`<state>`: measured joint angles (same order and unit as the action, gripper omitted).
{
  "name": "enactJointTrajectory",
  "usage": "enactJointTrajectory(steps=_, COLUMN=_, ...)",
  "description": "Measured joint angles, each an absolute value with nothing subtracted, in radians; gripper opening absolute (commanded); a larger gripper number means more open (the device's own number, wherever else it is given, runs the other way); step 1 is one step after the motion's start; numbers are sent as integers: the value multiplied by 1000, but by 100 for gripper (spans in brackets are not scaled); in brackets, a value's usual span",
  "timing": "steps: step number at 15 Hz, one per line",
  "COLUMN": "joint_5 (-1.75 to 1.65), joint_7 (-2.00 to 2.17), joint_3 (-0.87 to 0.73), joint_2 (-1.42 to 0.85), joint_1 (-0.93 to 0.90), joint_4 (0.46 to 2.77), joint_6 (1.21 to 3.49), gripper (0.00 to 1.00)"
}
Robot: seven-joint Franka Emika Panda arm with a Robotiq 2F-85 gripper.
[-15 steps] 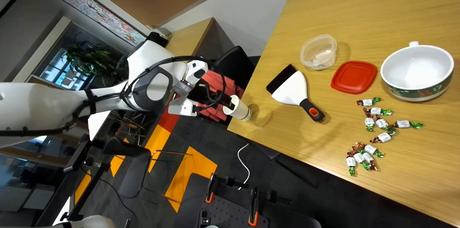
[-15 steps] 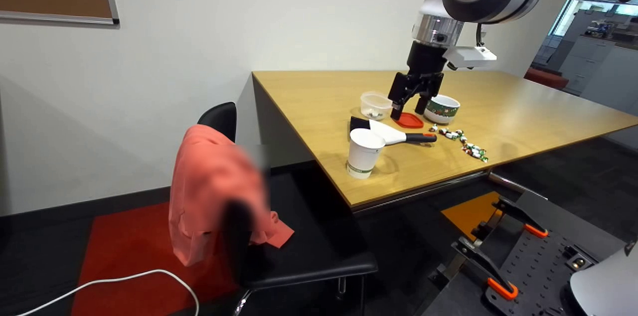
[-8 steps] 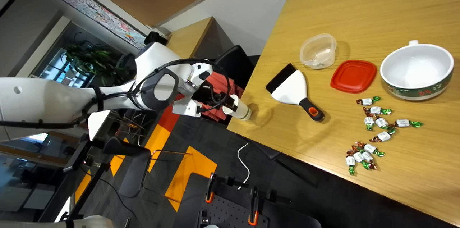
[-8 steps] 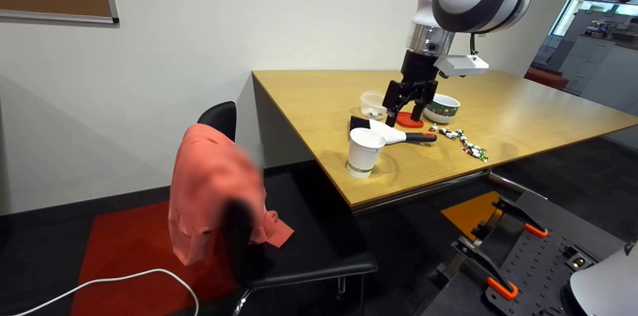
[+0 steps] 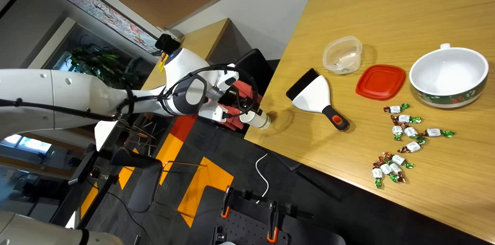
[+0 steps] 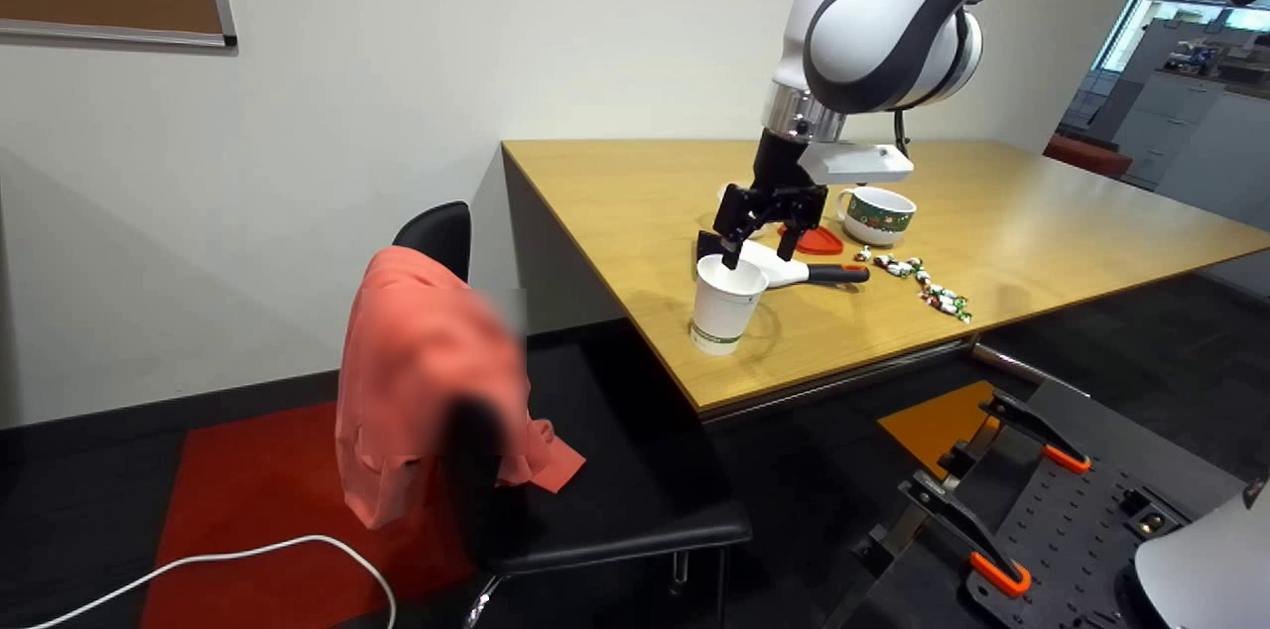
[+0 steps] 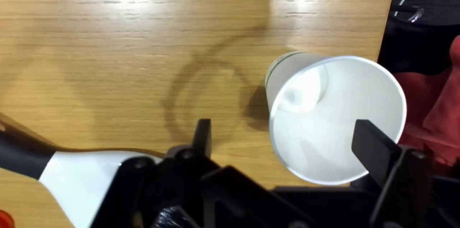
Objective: Move the cup backwards
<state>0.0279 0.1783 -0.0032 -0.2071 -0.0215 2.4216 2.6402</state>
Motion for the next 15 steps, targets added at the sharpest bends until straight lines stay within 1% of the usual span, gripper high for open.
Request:
enactJointTrajectory(steps=1, joint_5=25, joint_7=192, joint_3=-3, joint_2=-228, joint_1=-25, joint_4=2408, joint_6=2641, gripper=75)
enactJointTrajectory(steps=2, joint_5=20, joint_7=207, joint_3=-4, joint_2=-249, joint_1=-29, joint_4=2395, joint_6=2641, gripper=74)
enactJointTrajectory(steps=7, joint_5=0, joint_7=283, joint_3=-27, joint_2=-335, joint_1=-61, joint_4=2339, joint_6=2641, gripper=34)
enactJointTrajectory(steps=10, joint_5=0, joint_7=291, joint_3=-30, joint_2=-355, joint_1=-69, joint_4=2319, joint_6=2641, gripper=12)
enactJointTrajectory(steps=11, joint_5=0, joint_7=297, joint_3=-31, joint_2=-357, joint_1=-73, joint_4=2315, joint_6=2641, gripper=3)
enactJointTrajectory(steps=12, joint_5=0, joint_7=301, joint_3=-32, joint_2=-357, joint_1=-76, joint_4=2312, joint_6=2641, gripper=0)
enactJointTrajectory(steps=15, joint_5=0, joint_7=303, joint_3=-32, joint_2=-355, joint_1=-84, joint_4=2300, joint_6=2641, gripper=0)
